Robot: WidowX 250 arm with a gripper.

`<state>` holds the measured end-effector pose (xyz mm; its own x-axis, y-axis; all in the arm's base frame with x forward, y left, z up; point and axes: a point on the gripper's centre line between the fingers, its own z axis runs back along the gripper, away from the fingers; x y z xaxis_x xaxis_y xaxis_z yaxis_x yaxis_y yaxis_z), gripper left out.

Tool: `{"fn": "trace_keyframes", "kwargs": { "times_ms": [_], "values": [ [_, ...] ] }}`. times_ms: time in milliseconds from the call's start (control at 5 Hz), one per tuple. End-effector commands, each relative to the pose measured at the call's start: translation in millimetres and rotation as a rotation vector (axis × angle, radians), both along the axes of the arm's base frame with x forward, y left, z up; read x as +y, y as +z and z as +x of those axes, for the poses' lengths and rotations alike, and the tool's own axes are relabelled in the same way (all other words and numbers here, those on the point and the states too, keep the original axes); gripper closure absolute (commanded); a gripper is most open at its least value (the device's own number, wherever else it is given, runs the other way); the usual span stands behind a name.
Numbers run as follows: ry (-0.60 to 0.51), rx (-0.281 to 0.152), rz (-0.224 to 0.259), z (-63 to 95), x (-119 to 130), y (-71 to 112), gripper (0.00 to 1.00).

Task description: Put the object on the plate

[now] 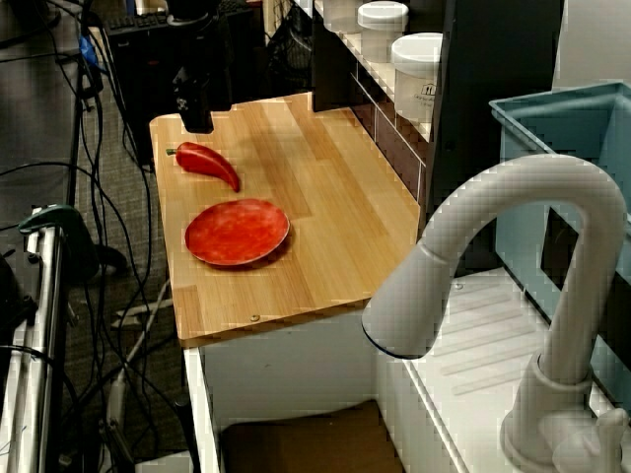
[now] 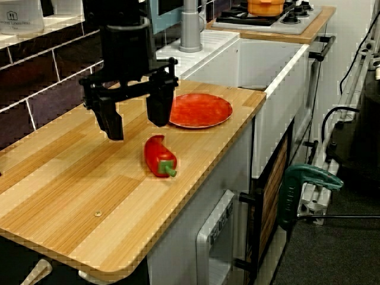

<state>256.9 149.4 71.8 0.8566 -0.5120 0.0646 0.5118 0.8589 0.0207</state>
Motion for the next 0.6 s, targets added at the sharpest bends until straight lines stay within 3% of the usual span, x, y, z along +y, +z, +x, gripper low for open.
{"fn": "trace_keyframes", "kwargs": {
  "times_ms": [0,400],
  "values": [
    [-0.044,-0.051,0.053,-8.9,-15.8,-0.5,0.00],
    [-0.040,-0.054,0.068,-13.9,-16.7,-11.1,0.00]
  ]
}}
